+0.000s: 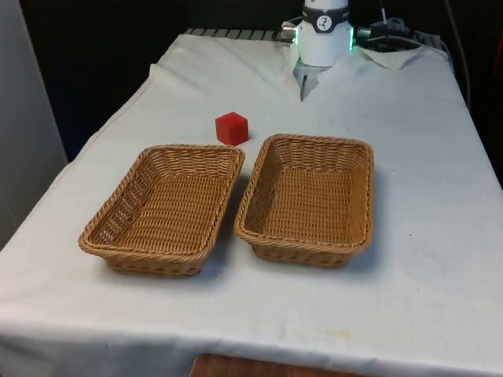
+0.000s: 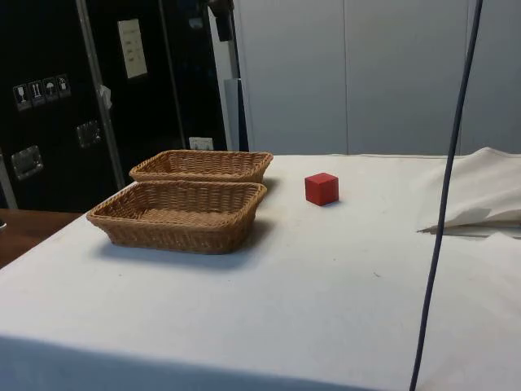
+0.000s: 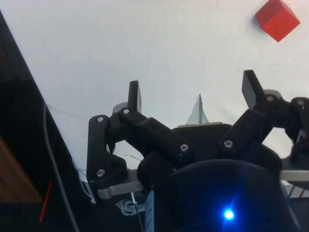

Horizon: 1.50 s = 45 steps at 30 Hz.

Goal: Pick up the red cube and place it into the right basket.

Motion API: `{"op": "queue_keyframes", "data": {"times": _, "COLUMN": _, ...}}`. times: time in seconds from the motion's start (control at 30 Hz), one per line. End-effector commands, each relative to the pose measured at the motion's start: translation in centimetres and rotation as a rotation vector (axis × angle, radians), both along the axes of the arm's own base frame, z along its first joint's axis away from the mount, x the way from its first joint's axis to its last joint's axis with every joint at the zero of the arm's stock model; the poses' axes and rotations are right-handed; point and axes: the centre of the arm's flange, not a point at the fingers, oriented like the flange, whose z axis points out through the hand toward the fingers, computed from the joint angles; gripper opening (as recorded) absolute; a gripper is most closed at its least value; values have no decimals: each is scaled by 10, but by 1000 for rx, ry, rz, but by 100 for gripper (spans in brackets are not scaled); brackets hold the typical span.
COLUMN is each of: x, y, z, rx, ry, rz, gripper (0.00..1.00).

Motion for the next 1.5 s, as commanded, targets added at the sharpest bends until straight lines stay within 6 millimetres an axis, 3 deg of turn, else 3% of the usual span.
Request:
{"op": "queue_keyframes", "data": {"times": 0.0, "x": 0, "y": -1, "z": 0, "rx": 0, "ry": 1, "rz": -2, "gripper": 100}}
{"op": "queue_keyframes", "data": {"times": 1.3, "x": -30, "y": -33, "z": 6, "rx": -37, "ry": 3, "rz": -86, "gripper": 100}}
{"op": "queue_keyframes", "data": {"times": 1.47, "x": -44, "y": -44, "z": 9, "rx": -32, "ry": -18, "rz": -88, "gripper": 100}}
